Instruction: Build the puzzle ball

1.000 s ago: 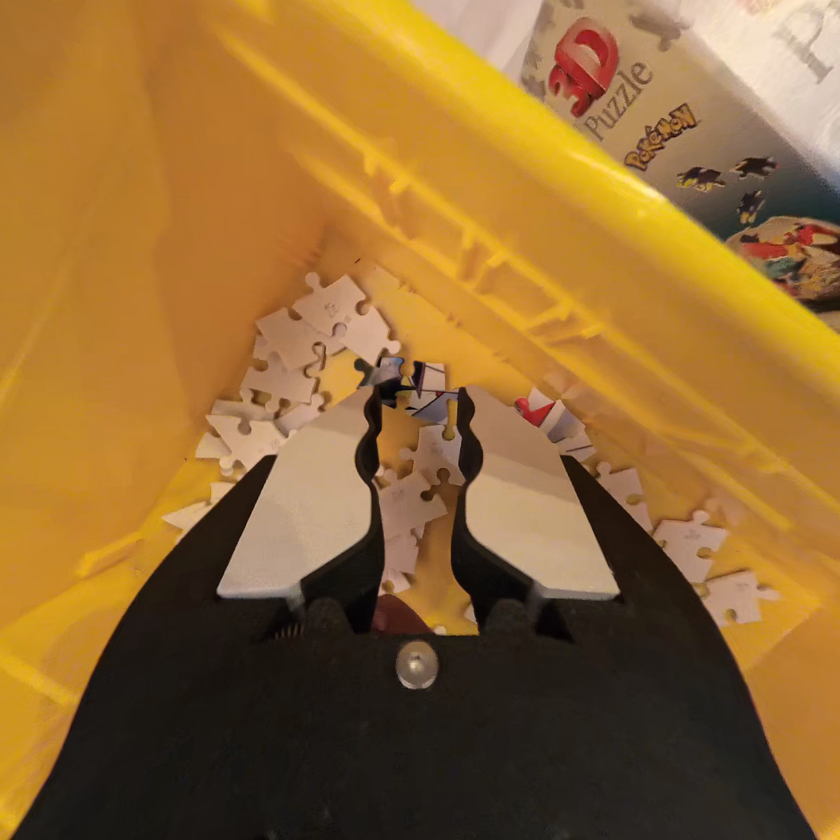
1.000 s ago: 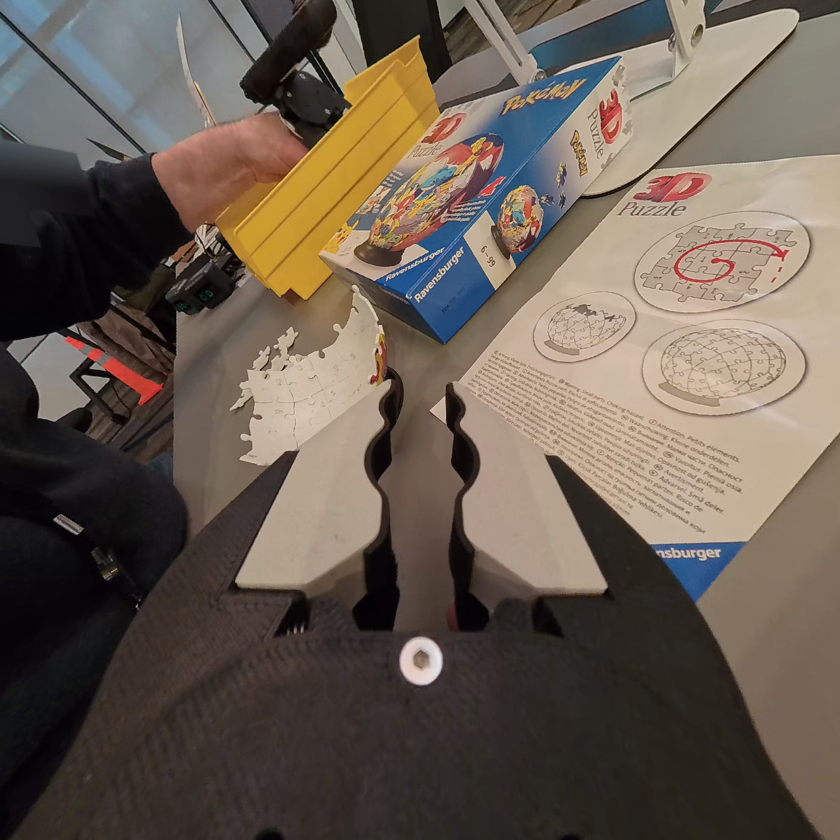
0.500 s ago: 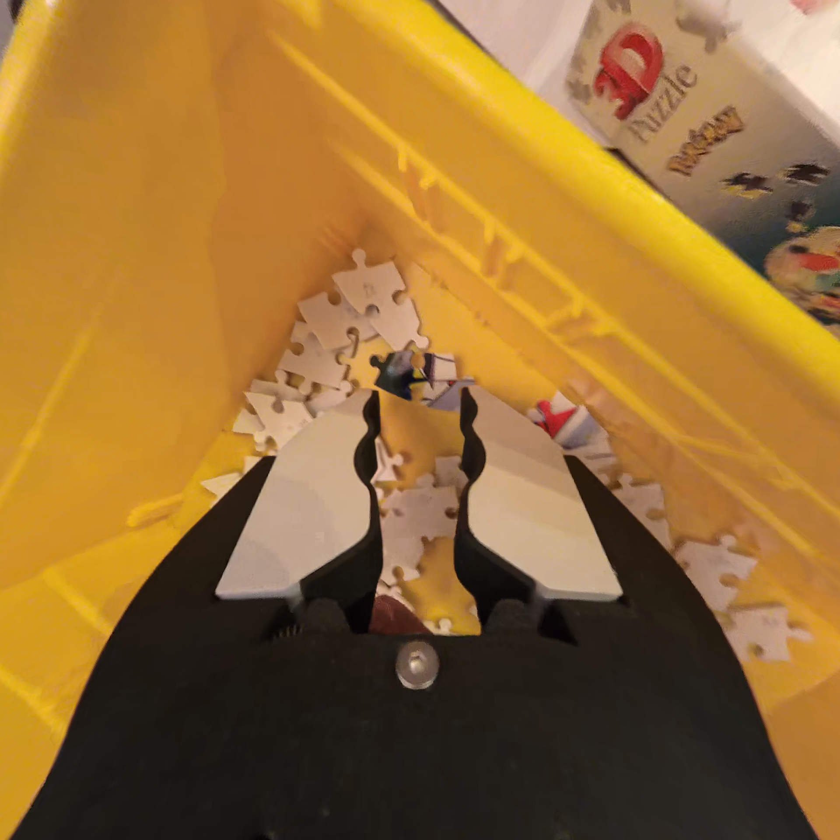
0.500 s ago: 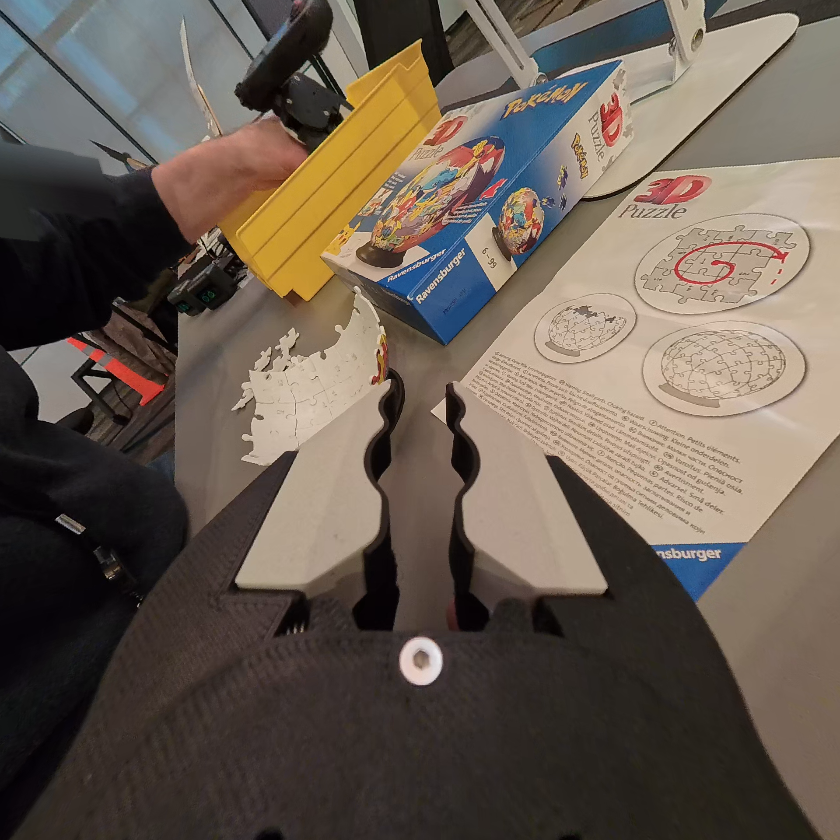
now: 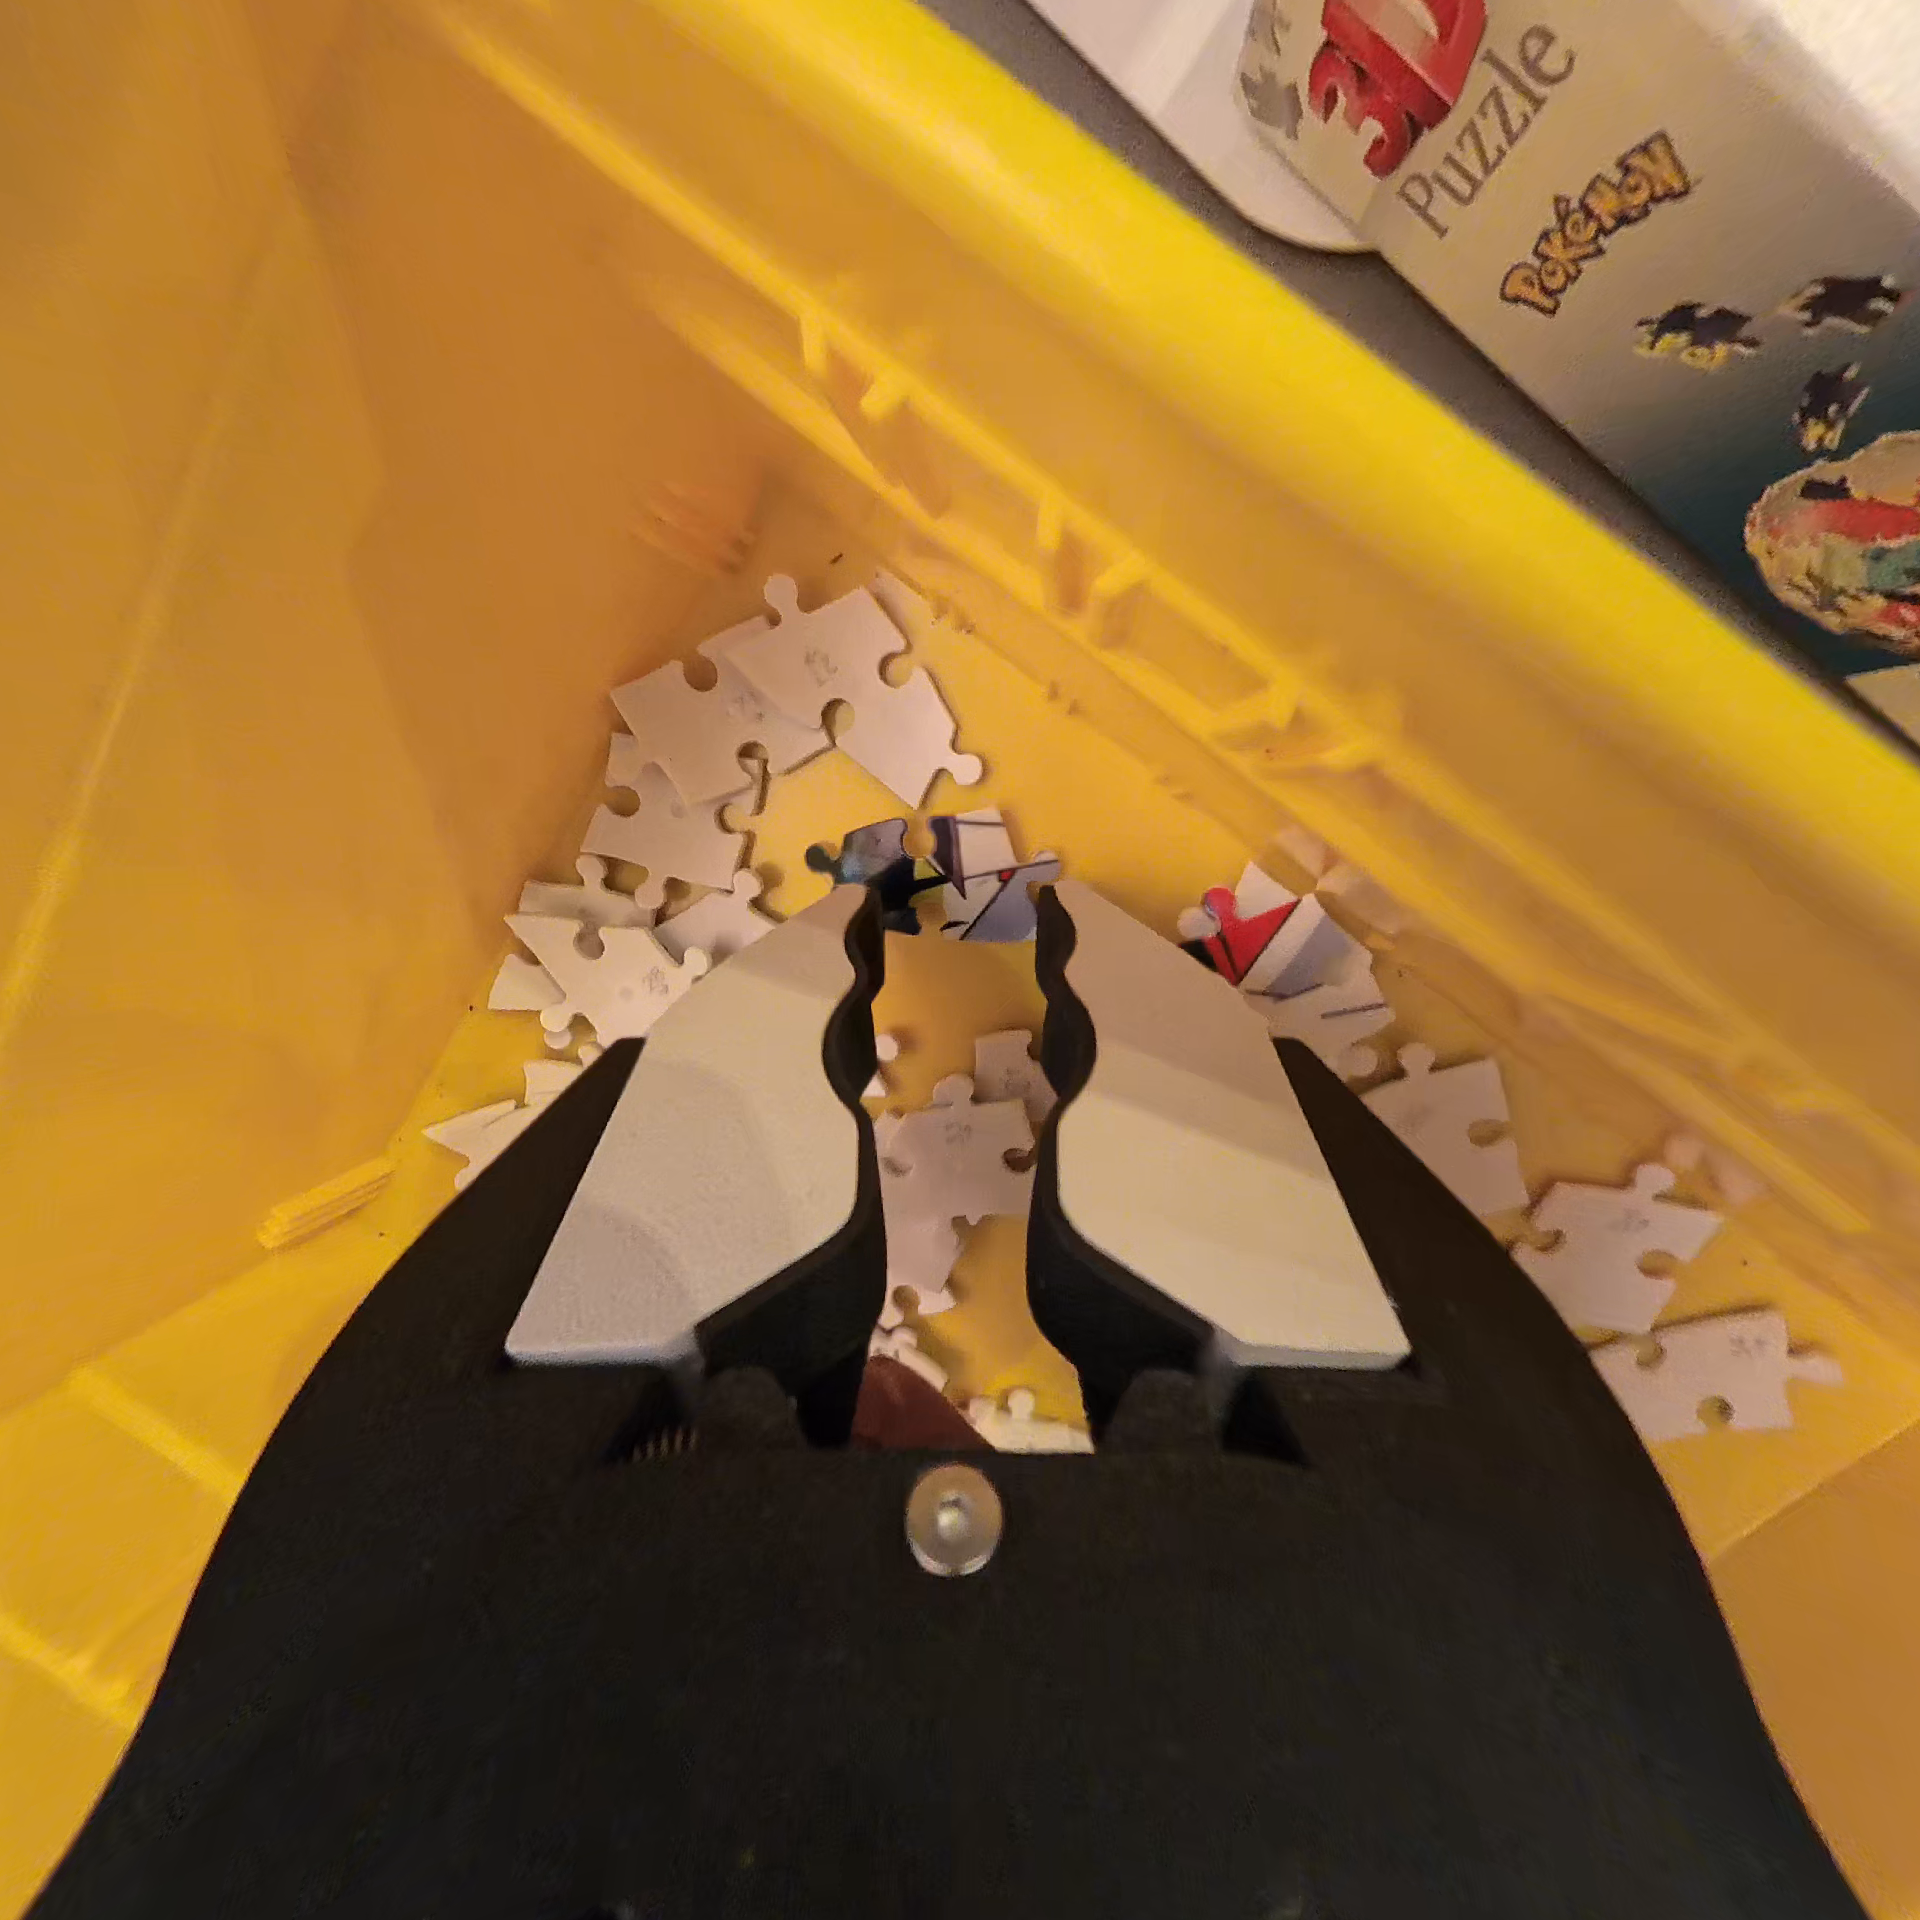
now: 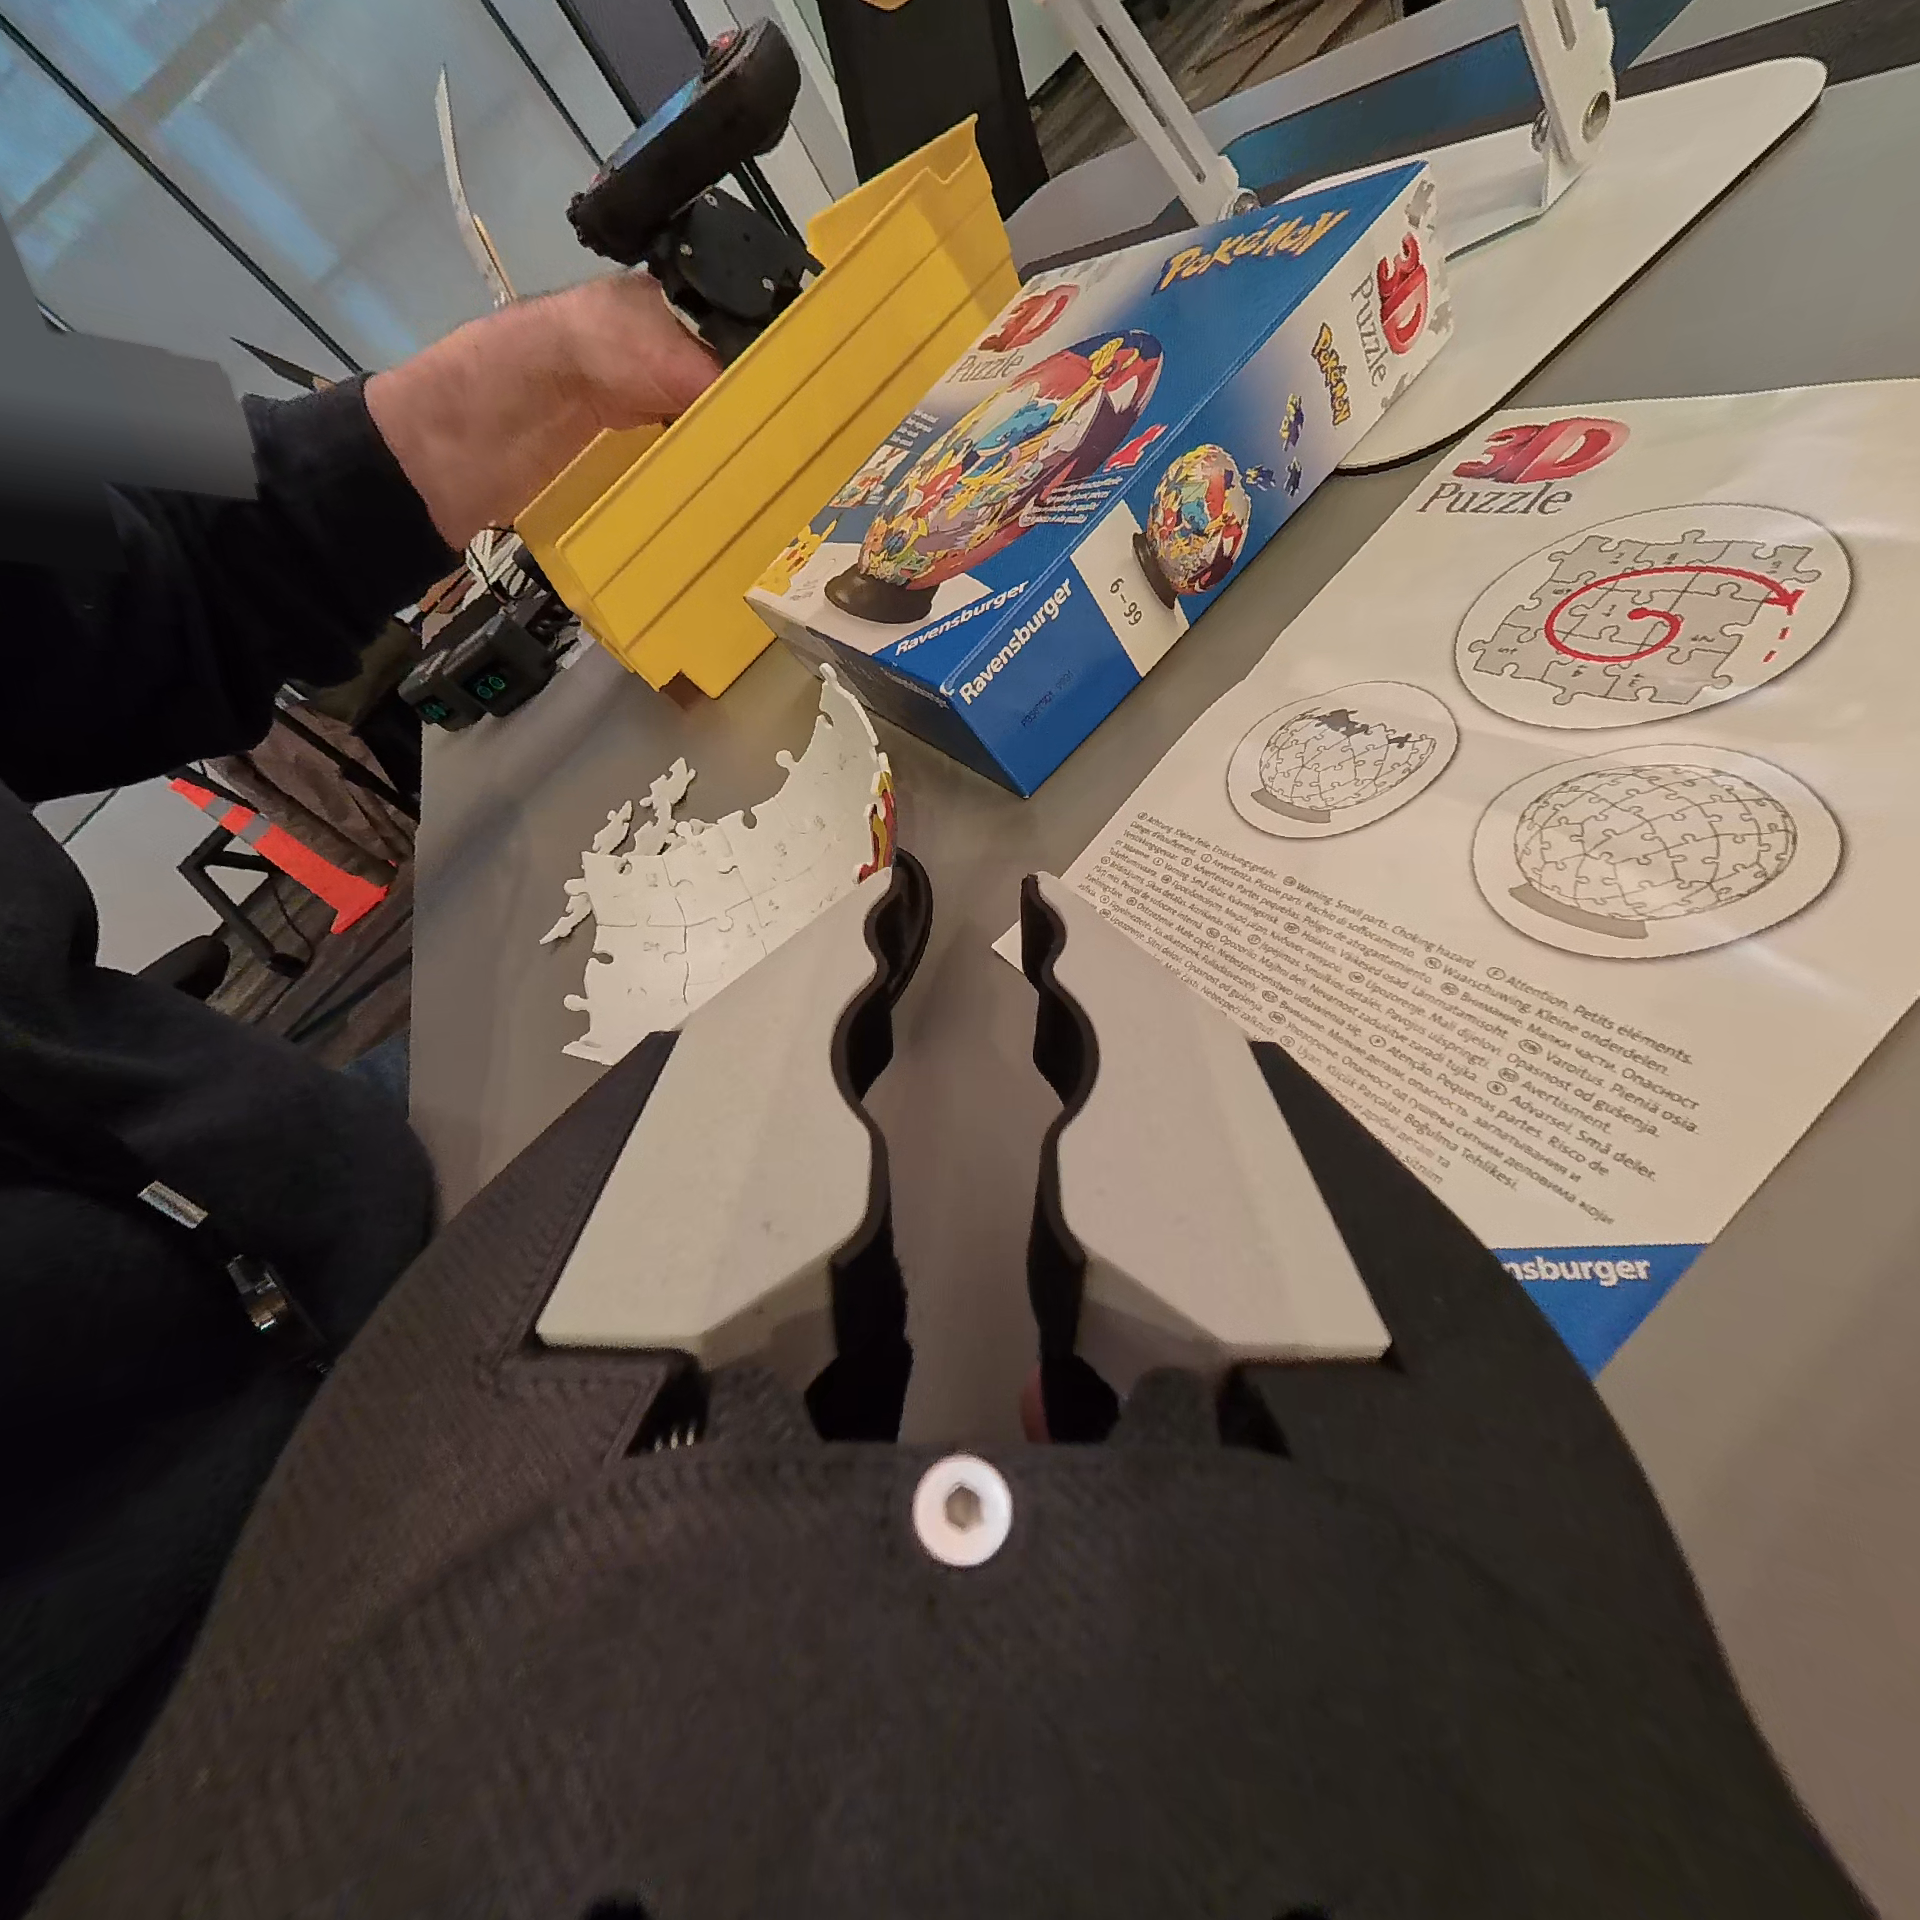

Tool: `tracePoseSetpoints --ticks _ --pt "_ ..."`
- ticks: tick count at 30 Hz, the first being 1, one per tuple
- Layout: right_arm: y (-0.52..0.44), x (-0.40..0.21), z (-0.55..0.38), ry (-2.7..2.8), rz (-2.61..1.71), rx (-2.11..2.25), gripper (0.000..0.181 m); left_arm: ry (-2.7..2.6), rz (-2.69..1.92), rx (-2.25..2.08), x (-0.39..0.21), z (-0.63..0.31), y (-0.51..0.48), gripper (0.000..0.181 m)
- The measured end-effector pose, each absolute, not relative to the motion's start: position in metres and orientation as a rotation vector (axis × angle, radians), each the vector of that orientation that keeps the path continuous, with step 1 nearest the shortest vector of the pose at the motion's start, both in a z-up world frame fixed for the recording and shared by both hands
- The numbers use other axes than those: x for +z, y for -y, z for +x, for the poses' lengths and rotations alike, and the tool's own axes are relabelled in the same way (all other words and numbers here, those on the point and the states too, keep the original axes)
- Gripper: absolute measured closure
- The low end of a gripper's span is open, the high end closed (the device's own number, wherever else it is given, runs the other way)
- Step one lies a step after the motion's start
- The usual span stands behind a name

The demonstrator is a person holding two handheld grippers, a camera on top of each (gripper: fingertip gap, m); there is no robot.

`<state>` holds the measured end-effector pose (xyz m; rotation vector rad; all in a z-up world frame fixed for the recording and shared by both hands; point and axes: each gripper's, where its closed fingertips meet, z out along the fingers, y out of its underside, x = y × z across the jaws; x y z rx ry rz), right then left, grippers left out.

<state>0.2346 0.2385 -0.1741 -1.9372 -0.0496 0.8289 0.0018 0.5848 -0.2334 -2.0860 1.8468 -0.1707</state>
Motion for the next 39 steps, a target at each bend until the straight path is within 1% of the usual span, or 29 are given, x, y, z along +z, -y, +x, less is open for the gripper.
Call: tracePoseSetpoints --ticks 4,6,8,11,14,16,23,33,39 --pt "-0.238 -0.174 0.234 0.05 -1.936 0.83 0.161 -1.992 -2.105 -0.143 -0.233 -0.015 -0.573 0.157" --pt "-0.238 -0.174 0.234 0.05 -1.936 0.832 0.161 -2.065 -2.138 -0.105 -0.233 -0.027 -0.567 0.163" --pt "-0.238 -0.174 0.234 0.051 -1.937 0.832 0.161 -1.973 -2.123 -0.102 -0.224 -0.019 -0.579 0.158" --pt "-0.238 -0.174 0.234 0.051 -1.937 0.831 0.161 -1.683 -2.111 -0.268 -0.204 0.013 -0.604 0.152" --pt "-0.239 -0.174 0.235 0.05 -1.938 0.829 0.161 -1.682 -2.133 -0.281 -0.22 0.022 -0.606 0.138" --pt "-0.239 -0.174 0.235 0.049 -1.937 0.829 0.161 -1.689 -2.12 -0.239 -0.231 0.025 -0.608 0.138" --pt "-0.239 -0.174 0.235 0.049 -1.937 0.83 0.161 -1.632 -2.165 -0.312 -0.235 0.033 -0.601 0.161" --pt "-0.238 -0.173 0.235 0.05 -1.929 0.832 0.161 -1.646 -2.09 -0.224 -0.232 0.023 -0.602 0.162" --pt "-0.238 -0.173 0.235 0.05 -1.929 0.834 0.161 -1.596 -2.043 -0.256 -0.201 0.011 -0.597 0.162"
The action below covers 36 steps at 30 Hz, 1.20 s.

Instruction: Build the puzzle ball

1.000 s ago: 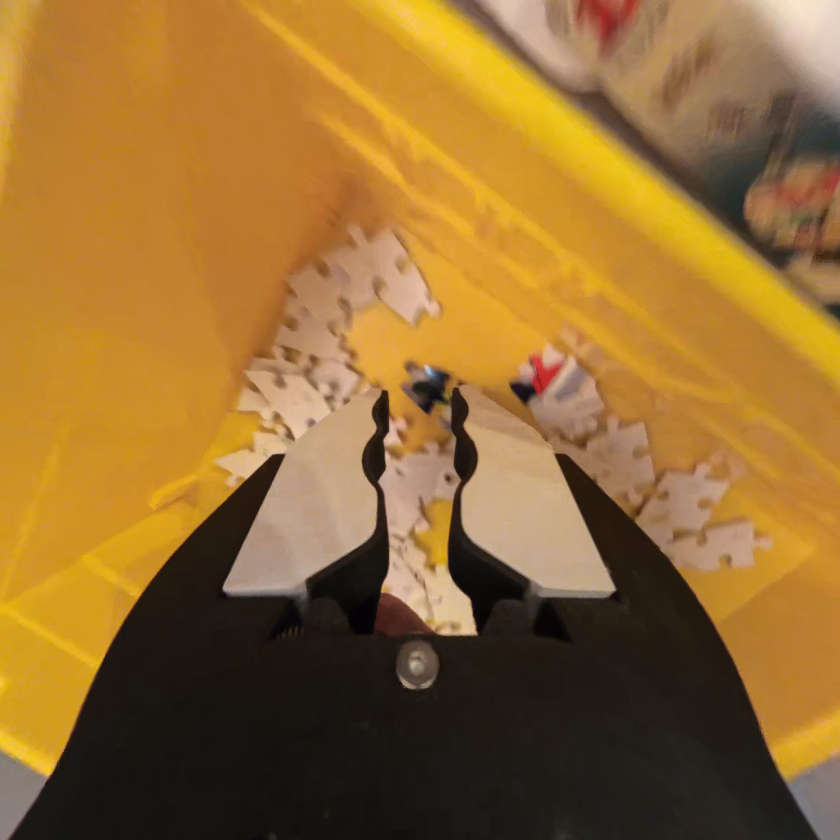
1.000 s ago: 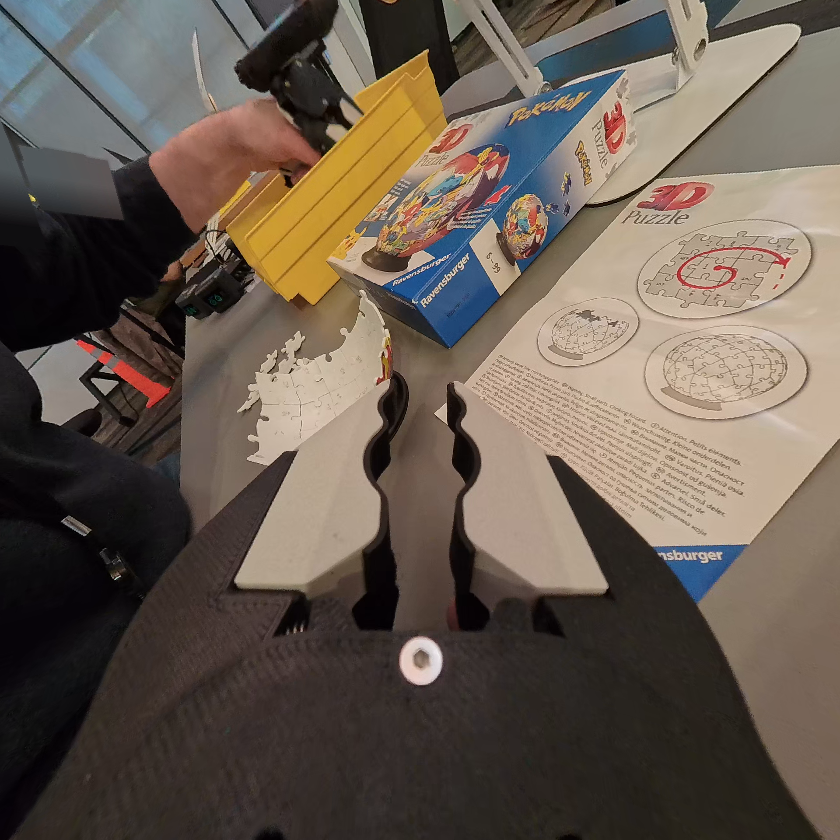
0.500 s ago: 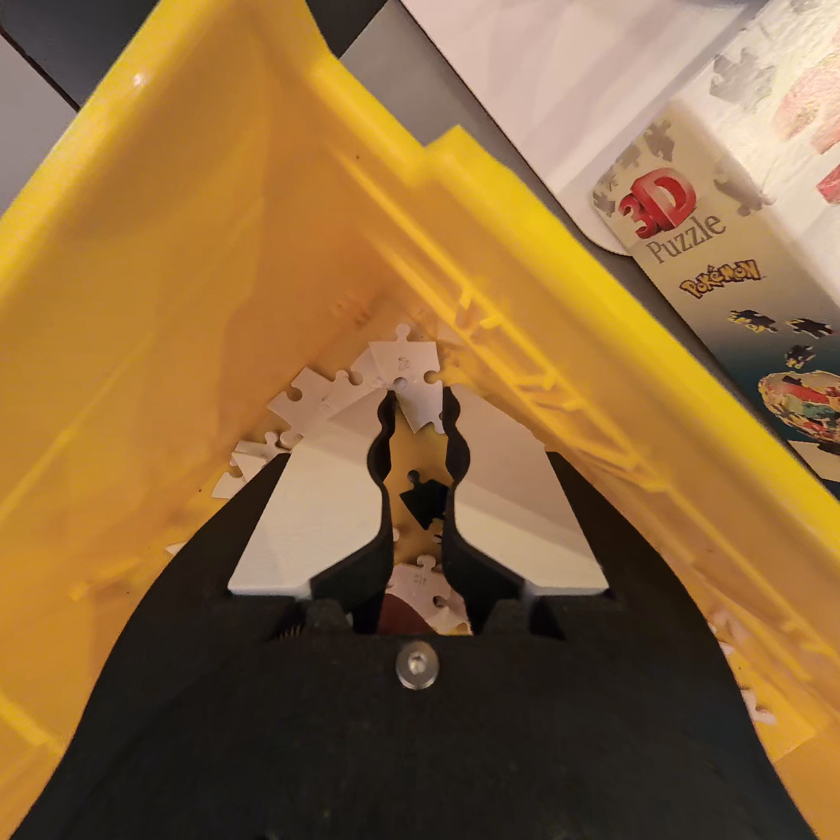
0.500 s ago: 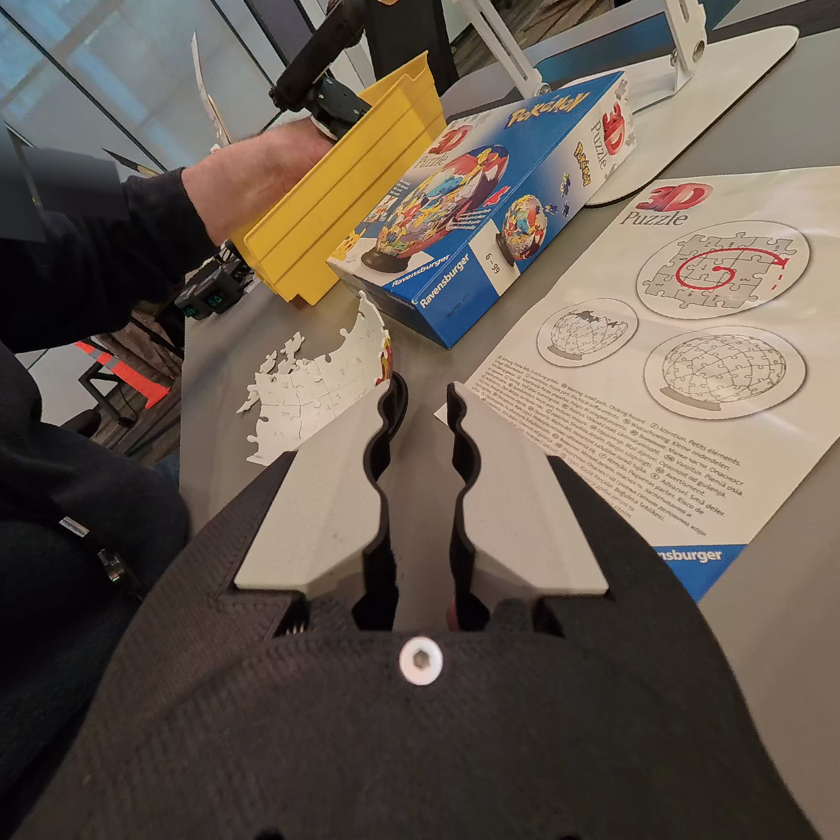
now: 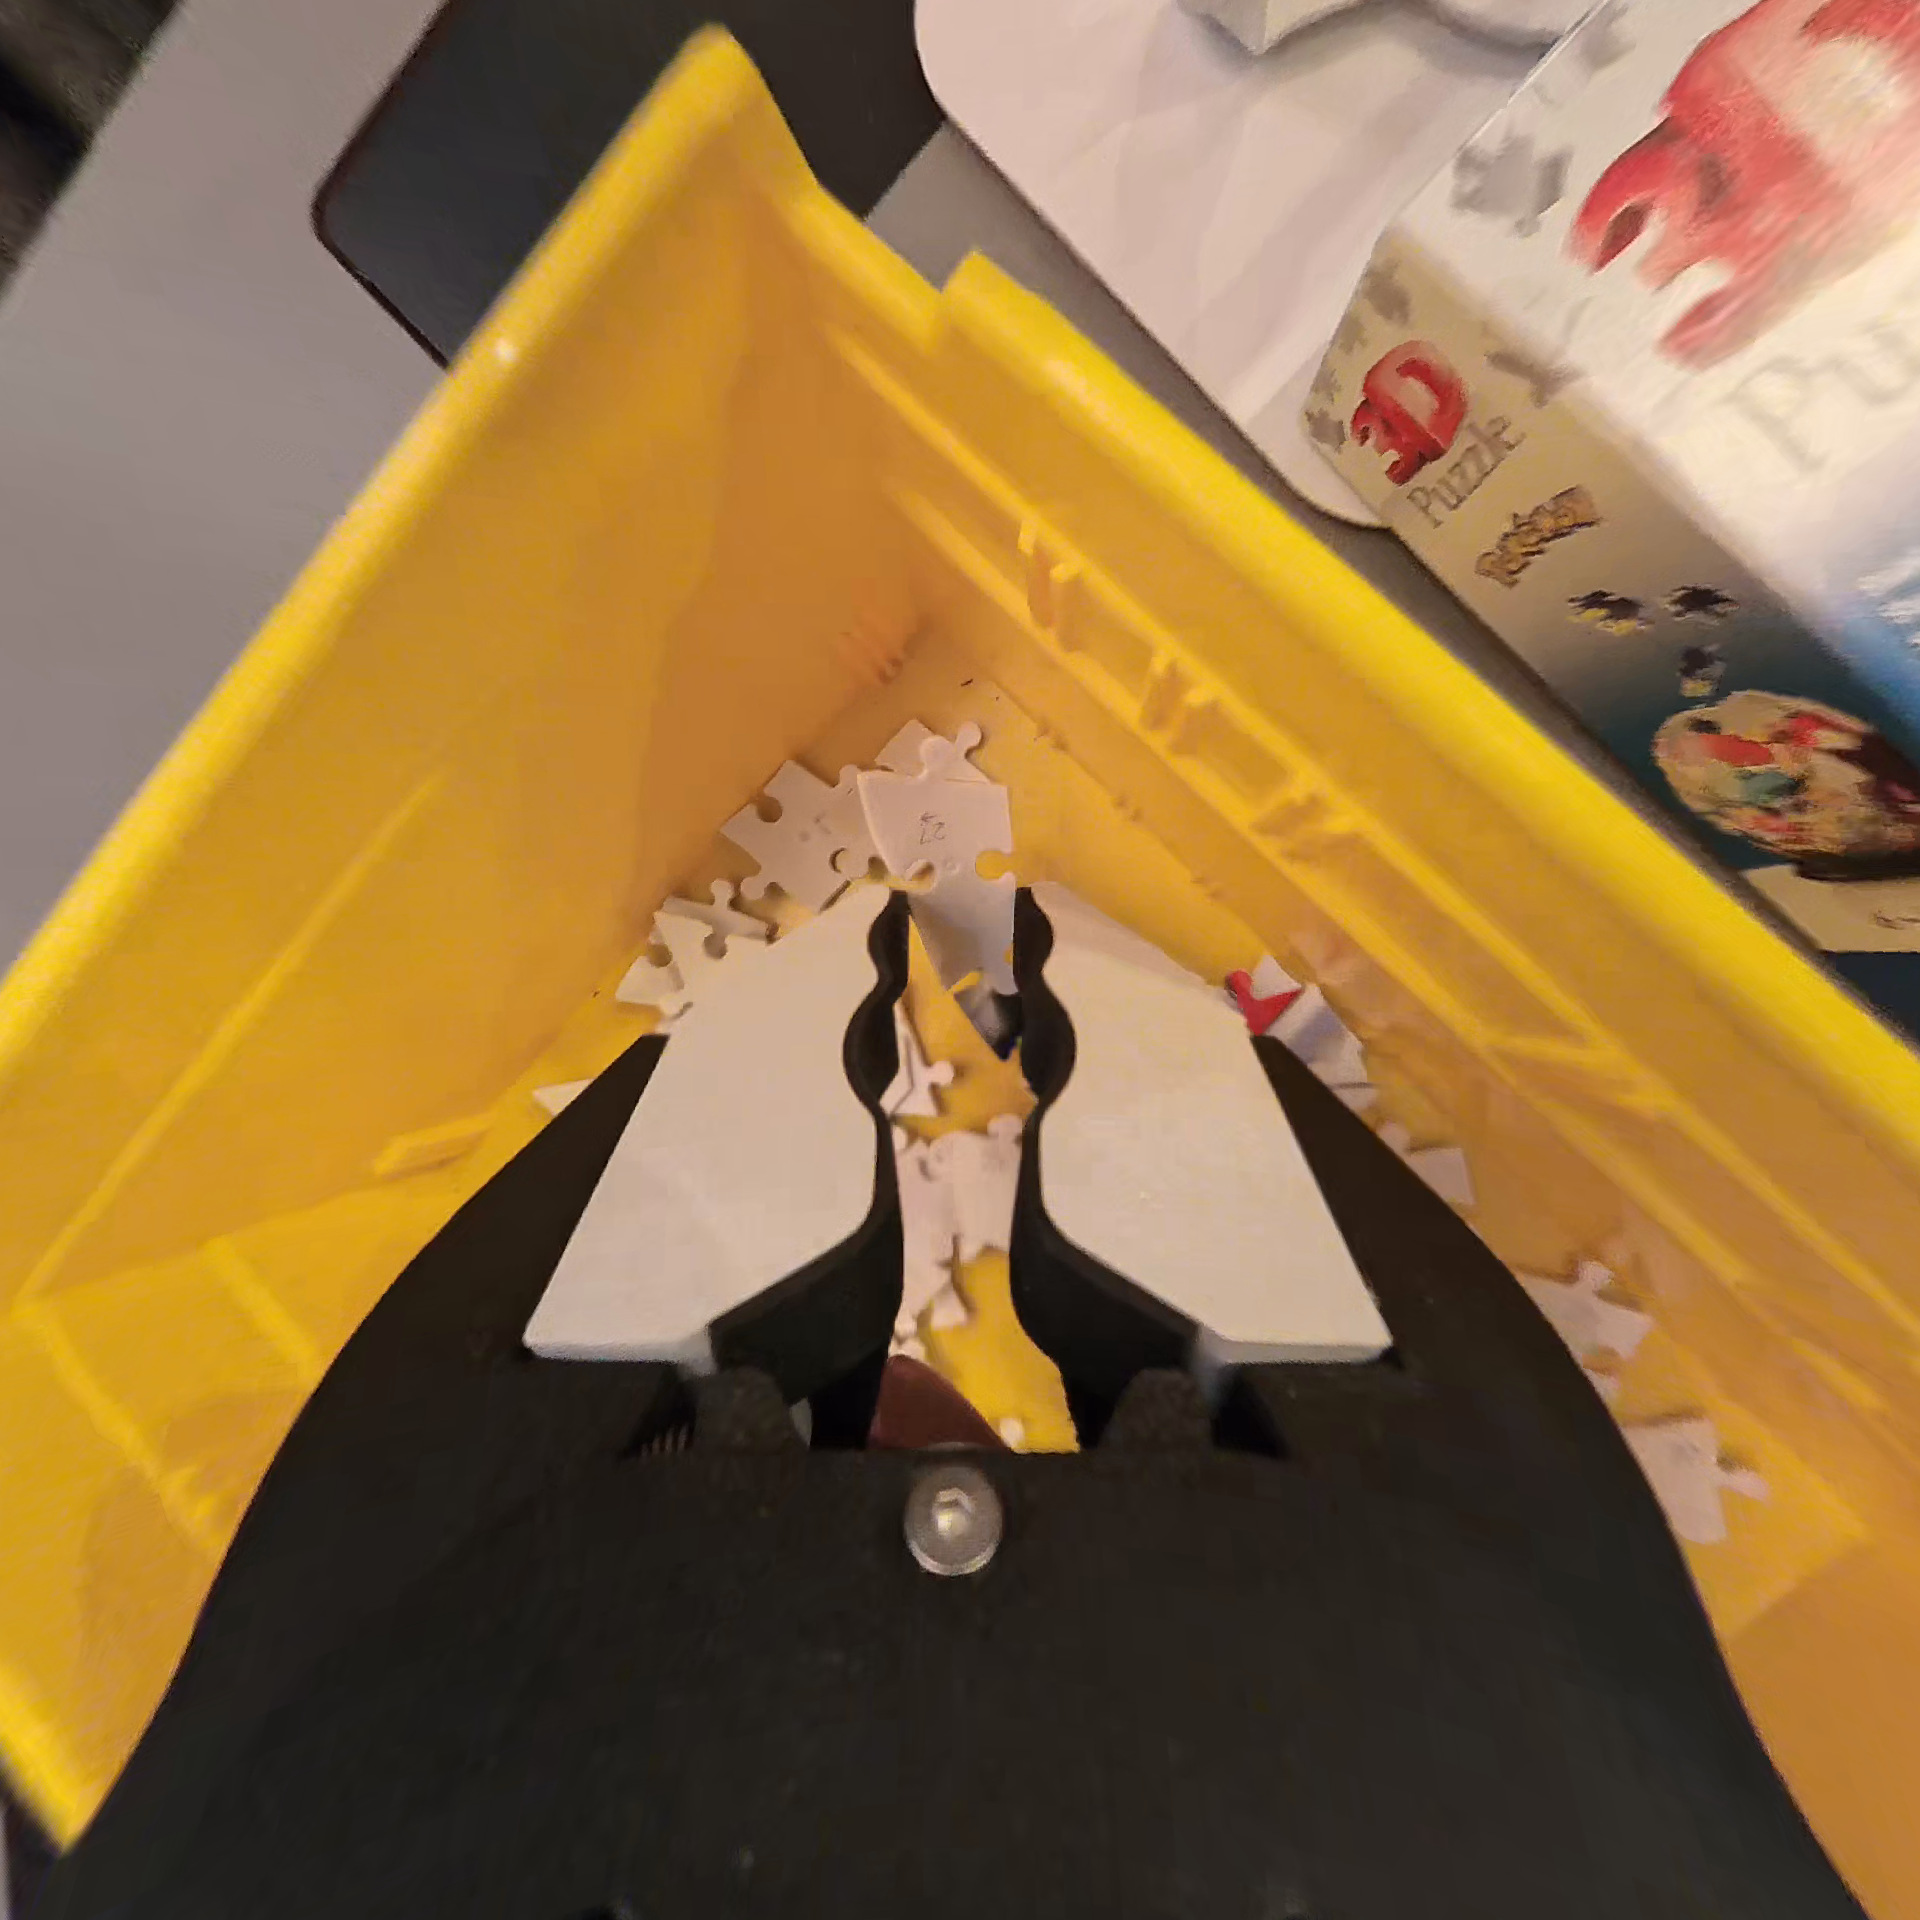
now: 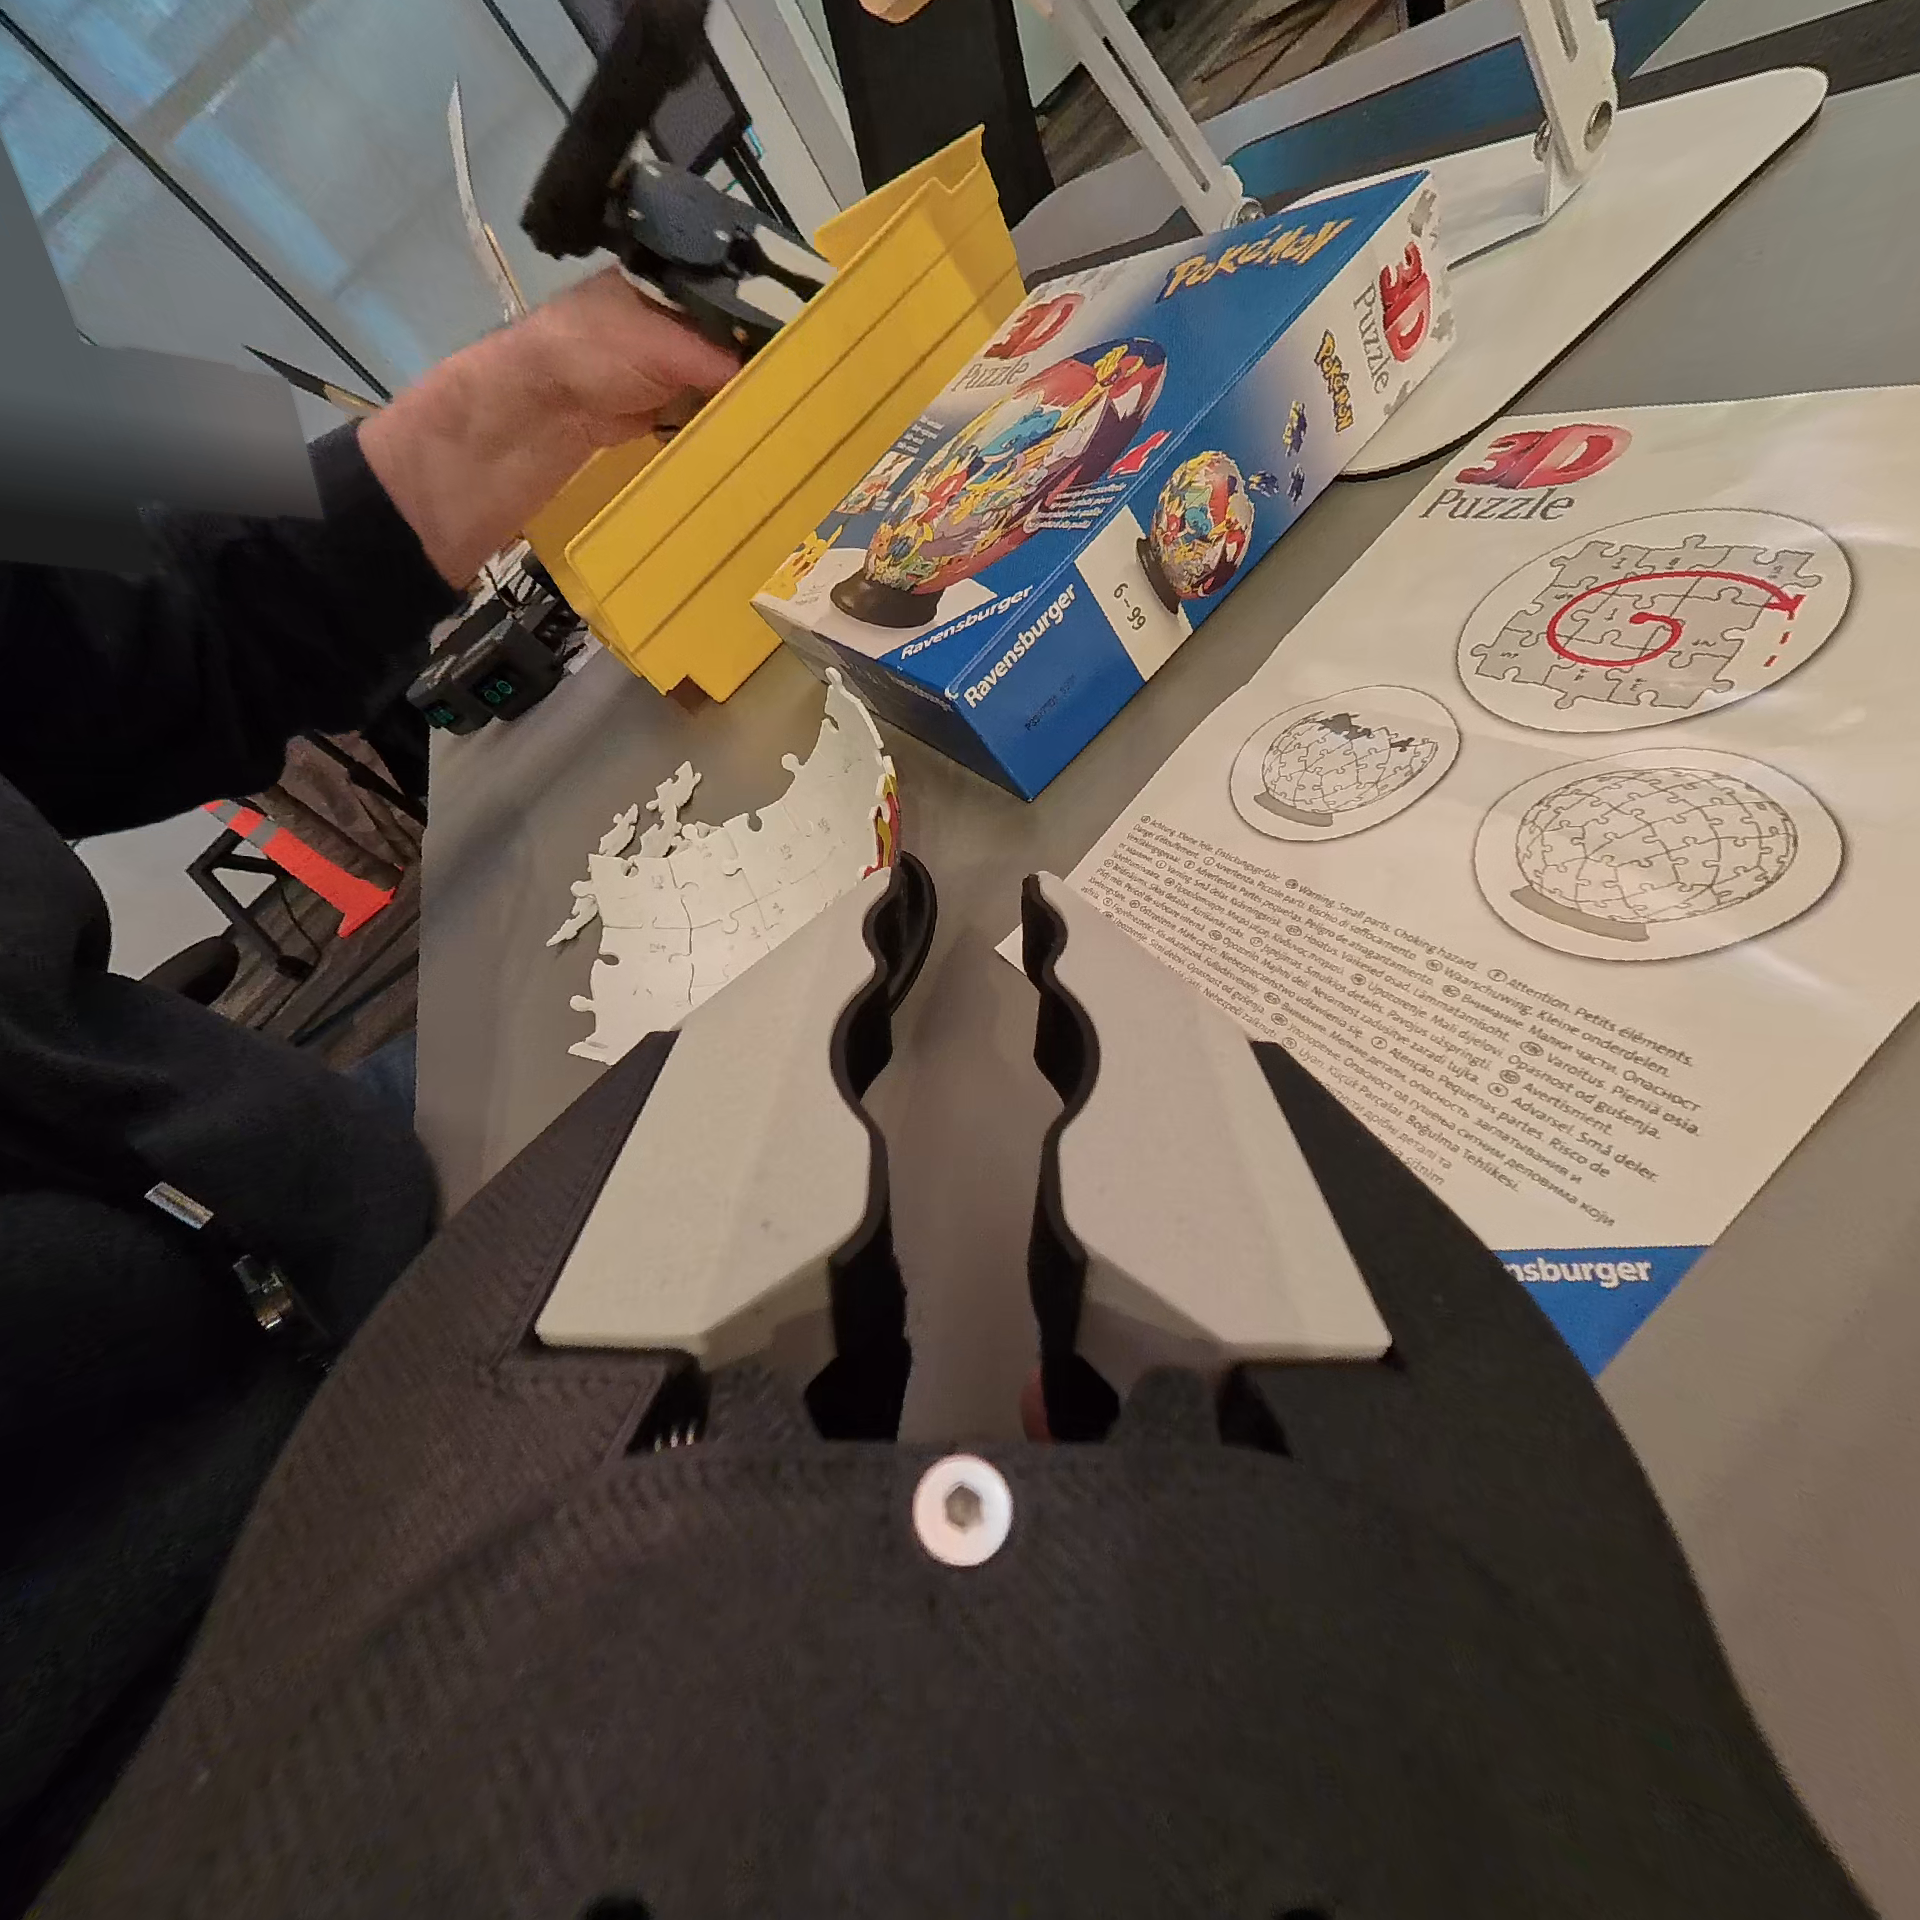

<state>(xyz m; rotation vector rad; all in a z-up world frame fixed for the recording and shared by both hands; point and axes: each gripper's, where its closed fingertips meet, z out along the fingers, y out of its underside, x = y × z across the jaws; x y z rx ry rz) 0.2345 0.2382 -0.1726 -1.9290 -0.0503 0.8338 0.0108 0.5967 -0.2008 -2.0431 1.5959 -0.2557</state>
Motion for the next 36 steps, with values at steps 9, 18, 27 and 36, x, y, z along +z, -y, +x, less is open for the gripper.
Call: tracePoseSetpoints --ticks 9,18,27,36 --pt "-0.238 -0.172 0.234 0.054 -1.927 0.833 0.16 -1.819 -1.713 -0.696 -0.076 0.009 -0.438 0.162" --pt "-0.237 -0.171 0.234 0.062 -1.917 0.83 0.16 -2.171 -1.752 -0.635 -0.186 -0.015 -0.292 0.162" --pt "-0.237 -0.171 0.234 0.064 -1.916 0.833 0.16 -2.172 -1.746 -0.535 -0.226 -0.019 -0.283 0.144" --pt "-0.237 -0.169 0.234 0.062 -1.908 0.836 0.16 -1.715 -1.672 -0.424 -0.101 0.0 -0.429 0.154"
